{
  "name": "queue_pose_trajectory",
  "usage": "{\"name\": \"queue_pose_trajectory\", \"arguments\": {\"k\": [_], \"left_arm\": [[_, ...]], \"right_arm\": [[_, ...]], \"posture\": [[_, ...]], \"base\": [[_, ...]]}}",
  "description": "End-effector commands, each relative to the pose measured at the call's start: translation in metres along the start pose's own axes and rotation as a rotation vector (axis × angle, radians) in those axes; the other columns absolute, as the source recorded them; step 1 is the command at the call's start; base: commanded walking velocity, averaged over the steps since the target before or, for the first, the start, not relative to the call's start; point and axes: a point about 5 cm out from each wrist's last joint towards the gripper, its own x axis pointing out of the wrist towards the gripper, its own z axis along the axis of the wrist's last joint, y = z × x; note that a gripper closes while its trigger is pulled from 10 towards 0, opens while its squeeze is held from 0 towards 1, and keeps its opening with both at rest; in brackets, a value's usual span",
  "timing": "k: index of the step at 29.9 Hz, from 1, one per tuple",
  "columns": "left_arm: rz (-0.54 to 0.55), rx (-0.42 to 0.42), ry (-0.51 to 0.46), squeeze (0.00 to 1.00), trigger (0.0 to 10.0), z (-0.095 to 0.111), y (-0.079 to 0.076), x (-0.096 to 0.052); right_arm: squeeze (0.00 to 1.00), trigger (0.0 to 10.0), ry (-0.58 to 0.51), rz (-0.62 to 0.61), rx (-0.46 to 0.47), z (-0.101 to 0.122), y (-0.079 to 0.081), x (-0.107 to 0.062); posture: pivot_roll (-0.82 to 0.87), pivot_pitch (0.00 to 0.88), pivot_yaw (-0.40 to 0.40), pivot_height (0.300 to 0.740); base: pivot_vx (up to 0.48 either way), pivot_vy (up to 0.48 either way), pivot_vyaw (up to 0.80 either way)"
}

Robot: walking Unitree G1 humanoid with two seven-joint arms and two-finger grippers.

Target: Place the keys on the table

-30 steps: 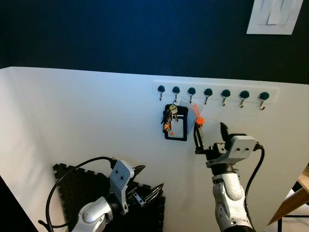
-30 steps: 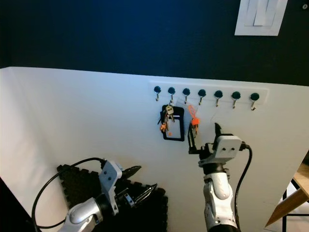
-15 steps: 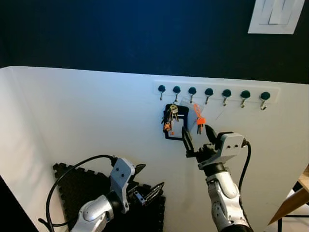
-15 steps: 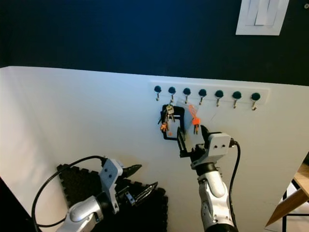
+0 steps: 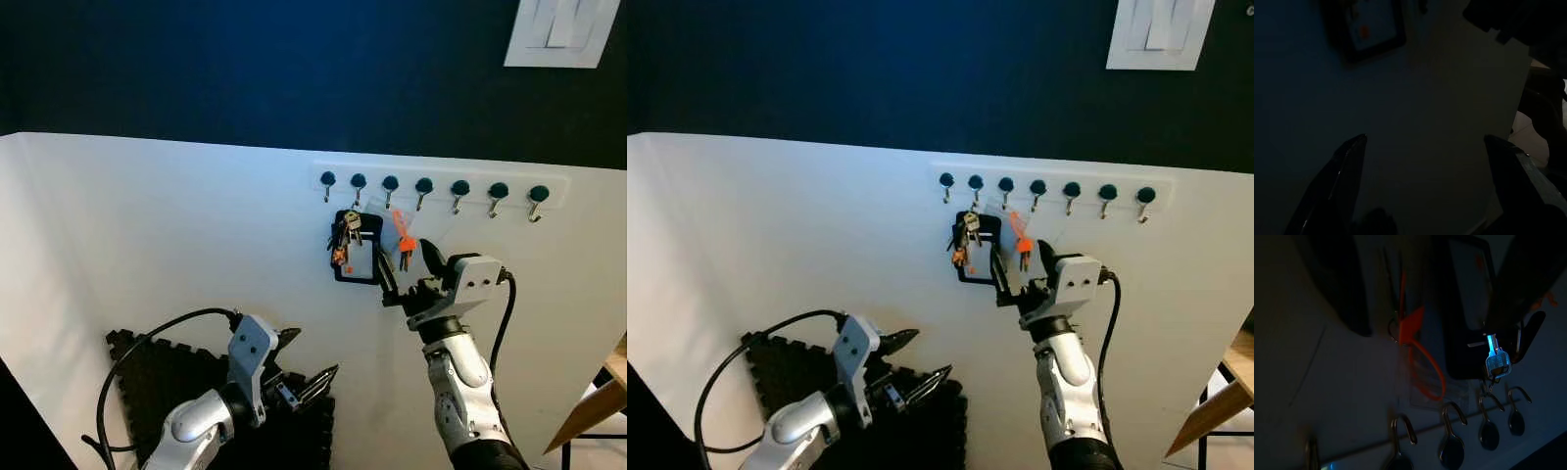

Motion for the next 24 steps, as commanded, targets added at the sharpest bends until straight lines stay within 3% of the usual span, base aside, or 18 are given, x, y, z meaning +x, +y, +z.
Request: {"name": "queue_pose_trajectory", "arguments": {"k": [1, 3, 4, 24], "left_arm": [[-0.009, -0.001, 0.001, 0.00, 10.0, 0.001, -0.002, 0.001], [-0.008, 0.000, 0.004, 0.00, 10.0, 0.001, -0.002, 0.000], [-0.008, 0.000, 0.005, 0.00, 10.0, 0.001, -0.002, 0.000], [-0.015, 0.009, 0.005, 0.00, 10.0, 0.003, -0.001, 0.001]], "right_arm": [[0.00, 2.5, 0.015, 0.003, 0.015, -0.002, 0.000, 0.001], [0.00, 0.4, 0.016, 0.005, 0.021, -0.003, 0.001, 0.001], [0.00, 0.0, 0.017, 0.005, 0.023, -0.003, 0.001, 0.001], [0.00, 0.2, -0.039, -0.020, 0.003, 0.007, -0.003, 0.003]], "posture": [[0.05, 0.017, 0.020, 0.740], [0.05, 0.016, 0.020, 0.740], [0.05, 0.016, 0.021, 0.740], [0.05, 0.016, 0.022, 0.740]], "base": [[0.000, 0.000, 0.00], [0.000, 0.000, 0.00], [0.000, 0.000, 0.00], [0.000, 0.000, 0.00]]}}
